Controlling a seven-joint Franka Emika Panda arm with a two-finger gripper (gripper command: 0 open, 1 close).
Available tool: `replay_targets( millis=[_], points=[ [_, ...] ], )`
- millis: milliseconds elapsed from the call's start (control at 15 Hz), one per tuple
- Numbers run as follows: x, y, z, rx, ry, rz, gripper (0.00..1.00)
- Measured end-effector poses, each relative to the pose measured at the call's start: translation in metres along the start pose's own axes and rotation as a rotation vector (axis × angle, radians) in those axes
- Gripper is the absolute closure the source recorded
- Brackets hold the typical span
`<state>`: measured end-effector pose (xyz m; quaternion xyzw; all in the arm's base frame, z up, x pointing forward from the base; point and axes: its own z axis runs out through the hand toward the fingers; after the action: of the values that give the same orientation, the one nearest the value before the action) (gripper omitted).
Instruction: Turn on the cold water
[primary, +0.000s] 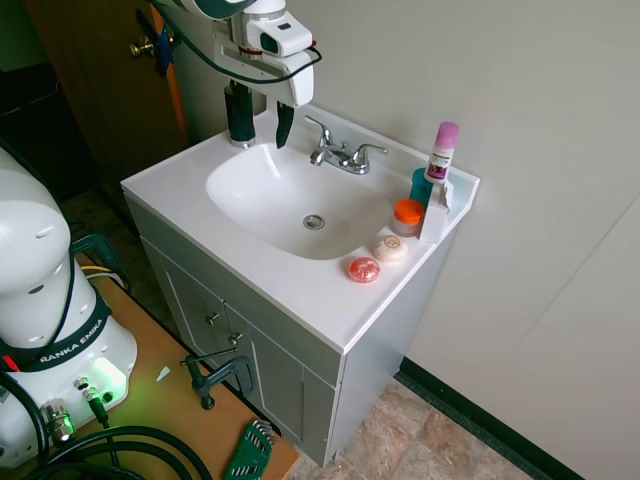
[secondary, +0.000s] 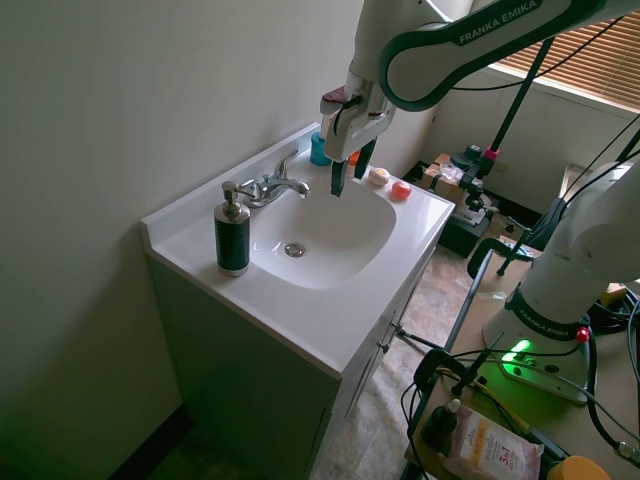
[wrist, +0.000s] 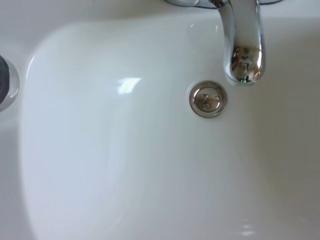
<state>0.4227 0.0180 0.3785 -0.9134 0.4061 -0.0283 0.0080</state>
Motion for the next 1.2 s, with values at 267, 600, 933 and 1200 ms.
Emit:
replay_targets(
  millis=[267,600,933,1200],
  points=[
    [0.013,0.005,0.003,-0.008,0.047,0.036,0.00],
    [0.104,0.014,0.024,-0.013,0.221,0.197,0.00],
    [0.163,-0.022,0.027,-0.002,0.413,0.252,0.00],
    [0.180,-0.040,0.050,-0.006,0.480,0.260,0.00]
  ],
)
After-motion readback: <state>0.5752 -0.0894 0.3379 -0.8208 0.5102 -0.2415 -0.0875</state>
